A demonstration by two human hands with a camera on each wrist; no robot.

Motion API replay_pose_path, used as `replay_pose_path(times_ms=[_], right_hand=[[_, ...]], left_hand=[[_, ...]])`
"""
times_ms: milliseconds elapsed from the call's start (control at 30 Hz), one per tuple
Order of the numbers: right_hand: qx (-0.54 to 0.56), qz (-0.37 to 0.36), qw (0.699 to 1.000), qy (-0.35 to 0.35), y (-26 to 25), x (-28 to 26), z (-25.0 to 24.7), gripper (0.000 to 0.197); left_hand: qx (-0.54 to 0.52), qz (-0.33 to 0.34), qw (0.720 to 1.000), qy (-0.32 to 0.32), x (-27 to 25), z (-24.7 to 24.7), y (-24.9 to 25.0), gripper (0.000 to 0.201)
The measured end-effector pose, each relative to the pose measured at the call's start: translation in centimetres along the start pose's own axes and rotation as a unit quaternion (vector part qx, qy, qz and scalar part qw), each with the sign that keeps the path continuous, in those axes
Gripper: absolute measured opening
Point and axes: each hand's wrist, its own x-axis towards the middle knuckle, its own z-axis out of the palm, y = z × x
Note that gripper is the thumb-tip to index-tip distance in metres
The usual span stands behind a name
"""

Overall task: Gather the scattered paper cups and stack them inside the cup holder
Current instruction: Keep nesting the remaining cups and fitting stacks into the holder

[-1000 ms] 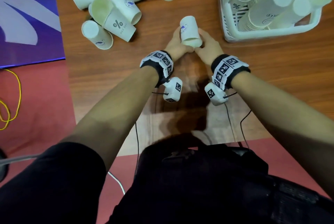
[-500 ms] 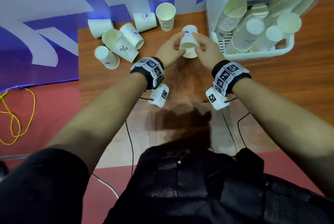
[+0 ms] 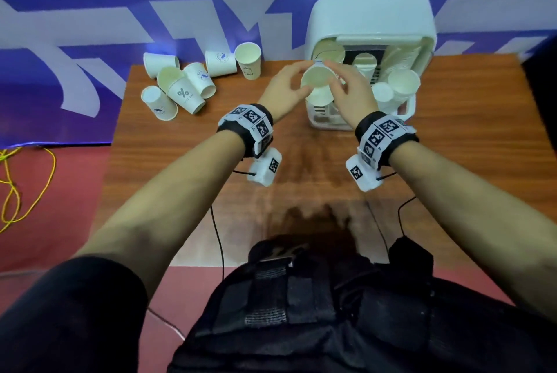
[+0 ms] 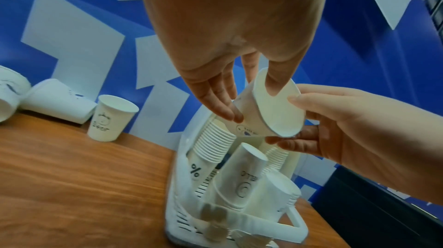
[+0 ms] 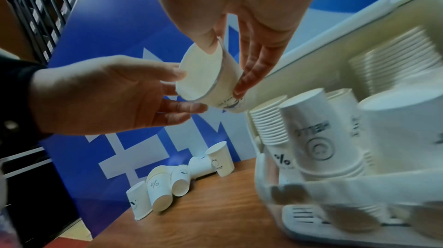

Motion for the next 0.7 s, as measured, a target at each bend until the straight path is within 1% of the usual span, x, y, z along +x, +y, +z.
replay_pose_path(times_ms=[100, 200, 267, 333, 433, 567, 700], right_hand=[[-0.013, -0.016, 1.0, 0.013, 1.2, -0.6, -3.5, 0.035], [-0.029, -0.022, 0.999, 0.029, 2.3, -1.2, -6.8, 0.036], [-0.044, -0.012, 0.998, 0.04, 2.7, -1.5, -8.8, 0.037], [-0.05, 0.004, 0.997, 0.053, 3.1, -1.7, -10.6, 0.037], [-0.048, 0.021, 0.996, 0.078, 3.8, -1.6, -13.2, 0.038], [-0.066, 0.03, 0.994, 0.085, 5.2, -1.3, -14.9, 0.04], [-0.056, 0.047, 0.993, 0.088, 6.6, -1.6, -15.4, 0.043]], left_hand=[[0.002, 0.011, 1.0, 0.007, 0.5, 2.9, 2.0, 0.05], [0.016, 0.036, 0.999, -0.016, 1.2, 5.7, 4.2, 0.06], [0.033, 0.064, 0.997, -0.034, 1.8, 7.1, 5.6, 0.069], [0.033, 0.094, 0.994, -0.048, 2.2, 8.2, 7.0, 0.073], [0.011, 0.105, 0.992, -0.064, 3.2, 9.6, 8.5, 0.077], [0.03, 0.114, 0.989, -0.085, 5.0, 11.2, 9.6, 0.081], [0.074, 0.112, 0.984, -0.113, 6.2, 12.3, 9.2, 0.083]])
